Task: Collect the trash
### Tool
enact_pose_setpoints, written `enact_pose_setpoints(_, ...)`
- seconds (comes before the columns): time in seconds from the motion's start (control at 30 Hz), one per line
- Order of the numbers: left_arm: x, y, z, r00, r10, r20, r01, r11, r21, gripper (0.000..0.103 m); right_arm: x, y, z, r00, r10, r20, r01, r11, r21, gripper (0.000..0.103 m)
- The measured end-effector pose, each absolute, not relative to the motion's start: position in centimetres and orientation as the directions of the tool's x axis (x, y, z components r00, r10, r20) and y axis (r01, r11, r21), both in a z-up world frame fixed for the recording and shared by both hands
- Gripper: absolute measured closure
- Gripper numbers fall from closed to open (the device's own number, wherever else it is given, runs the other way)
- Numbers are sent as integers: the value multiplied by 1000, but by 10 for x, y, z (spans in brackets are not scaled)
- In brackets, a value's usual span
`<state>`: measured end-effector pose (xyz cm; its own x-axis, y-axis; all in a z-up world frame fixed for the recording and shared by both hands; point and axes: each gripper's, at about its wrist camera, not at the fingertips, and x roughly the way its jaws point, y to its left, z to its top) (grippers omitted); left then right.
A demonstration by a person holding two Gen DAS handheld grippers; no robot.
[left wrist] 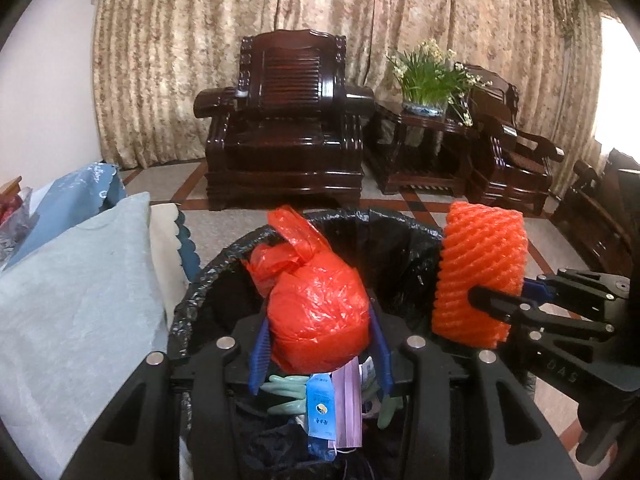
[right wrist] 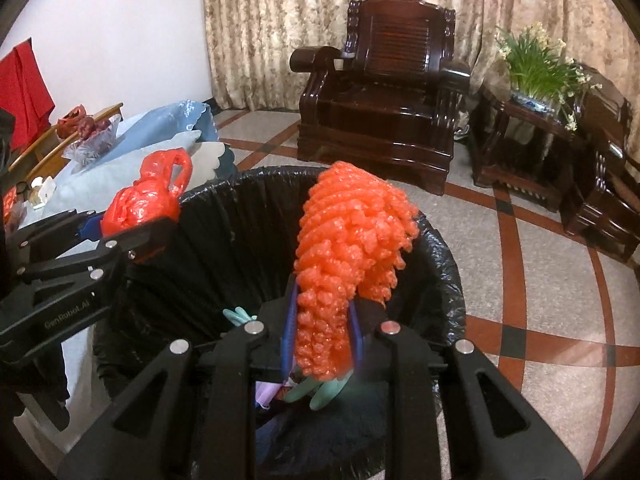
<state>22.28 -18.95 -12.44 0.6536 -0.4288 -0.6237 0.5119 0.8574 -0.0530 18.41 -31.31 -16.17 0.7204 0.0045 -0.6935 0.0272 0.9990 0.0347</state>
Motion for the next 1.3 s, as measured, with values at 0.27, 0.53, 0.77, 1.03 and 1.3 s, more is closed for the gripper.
enact_pose_setpoints(0.27,225,-188,-123,633,-449,-631,526,847,-76,30,182,-317,-165,726,-30,-687,55,998,13,37)
enact_pose_setpoints(0.53,226,-164,-105,663,-436,-609,488,868,-91,14,168,-324,-161,730,-24,-683,86,995,56,8)
enact_pose_setpoints(0.77,207,-129,-83,706,-375,-601,425,903,-63,6,148,-315,-133,749,44,-662,63,989,137,5)
enact_pose_setpoints(1.03,174,-94,-53,737,-323,-594,362,931,-56,6,123,-280,-89,766,121,-631,-29,988,154,5)
enact_pose_setpoints(1.3,137,-71,-24,766,-301,-569,337,941,-43,6,98,-250,-52,797,142,-588,-69,987,145,5)
